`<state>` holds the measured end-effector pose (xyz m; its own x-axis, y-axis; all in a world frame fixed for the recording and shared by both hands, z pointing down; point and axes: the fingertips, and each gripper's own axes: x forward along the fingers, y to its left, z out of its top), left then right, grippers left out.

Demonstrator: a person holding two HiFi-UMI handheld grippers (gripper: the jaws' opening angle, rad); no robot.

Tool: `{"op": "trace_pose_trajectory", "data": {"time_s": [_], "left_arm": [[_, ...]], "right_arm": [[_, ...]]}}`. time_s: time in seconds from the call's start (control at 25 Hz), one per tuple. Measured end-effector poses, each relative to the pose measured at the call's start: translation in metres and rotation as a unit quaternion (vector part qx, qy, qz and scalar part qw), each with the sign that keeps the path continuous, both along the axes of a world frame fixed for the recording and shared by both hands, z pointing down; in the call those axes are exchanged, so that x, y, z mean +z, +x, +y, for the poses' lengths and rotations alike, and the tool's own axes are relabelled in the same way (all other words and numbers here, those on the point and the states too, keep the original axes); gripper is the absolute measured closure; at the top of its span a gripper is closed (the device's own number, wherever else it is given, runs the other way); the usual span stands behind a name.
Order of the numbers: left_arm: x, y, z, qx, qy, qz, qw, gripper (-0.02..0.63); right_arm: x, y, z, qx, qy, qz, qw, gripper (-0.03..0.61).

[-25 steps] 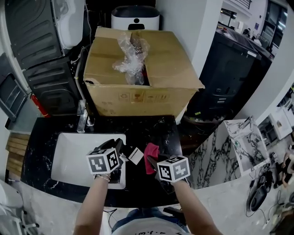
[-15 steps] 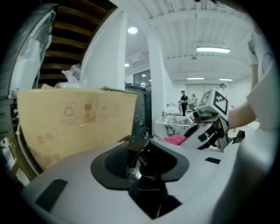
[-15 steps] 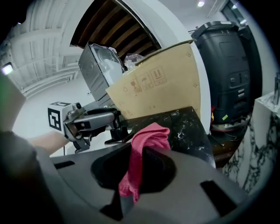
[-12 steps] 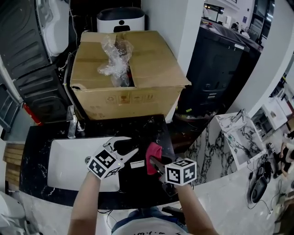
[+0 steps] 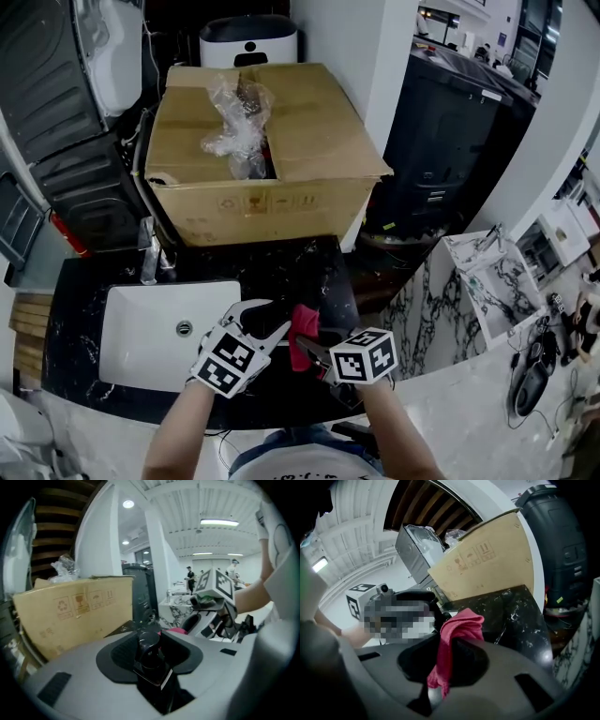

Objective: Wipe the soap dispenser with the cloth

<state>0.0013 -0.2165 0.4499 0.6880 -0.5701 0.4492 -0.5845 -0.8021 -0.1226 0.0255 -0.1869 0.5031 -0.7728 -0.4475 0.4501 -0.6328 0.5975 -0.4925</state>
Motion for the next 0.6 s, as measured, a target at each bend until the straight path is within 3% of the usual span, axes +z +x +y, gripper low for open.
{"op": "trace_pose_trajectory", "data": {"time_s": [0.08, 0.2, 0.28, 0.36, 0.44, 0.6], "left_arm": [[0.000, -0.005, -0.001, -0.112, -0.002, 0.020, 0.9935, 0.449], [-0.001, -0.016, -0.002, -0.273, 0.012, 0.039, 0.9611, 0.449], [-0.001, -0.020, -0.003, -0.331, -0.006, 0.078, 0.9403, 0.449], [0.005, -0.022, -0.004, -0.344, -0.068, 0.160, 0.9226, 0.451], [0.009, -0.025, -0.004, -0.330, -0.140, 0.244, 0.9011, 0.457], [0.005, -0.045, -0.007, -0.301, -0.173, 0.311, 0.8847, 0.457]], "right_arm": [[0.000, -0.001, 0.000, 0.004, -0.002, -0.001, 1.000, 0.528], [0.000, -0.004, -0.002, 0.012, -0.001, -0.002, 1.000, 0.528], [0.001, -0.006, -0.002, 0.017, 0.001, -0.003, 1.000, 0.528], [0.000, -0.007, -0.002, 0.016, 0.004, -0.007, 1.000, 0.528], [-0.002, -0.007, -0.001, 0.011, 0.006, -0.018, 1.000, 0.528], [-0.011, -0.013, -0.001, 0.002, 0.010, -0.051, 0.999, 0.528]]}}
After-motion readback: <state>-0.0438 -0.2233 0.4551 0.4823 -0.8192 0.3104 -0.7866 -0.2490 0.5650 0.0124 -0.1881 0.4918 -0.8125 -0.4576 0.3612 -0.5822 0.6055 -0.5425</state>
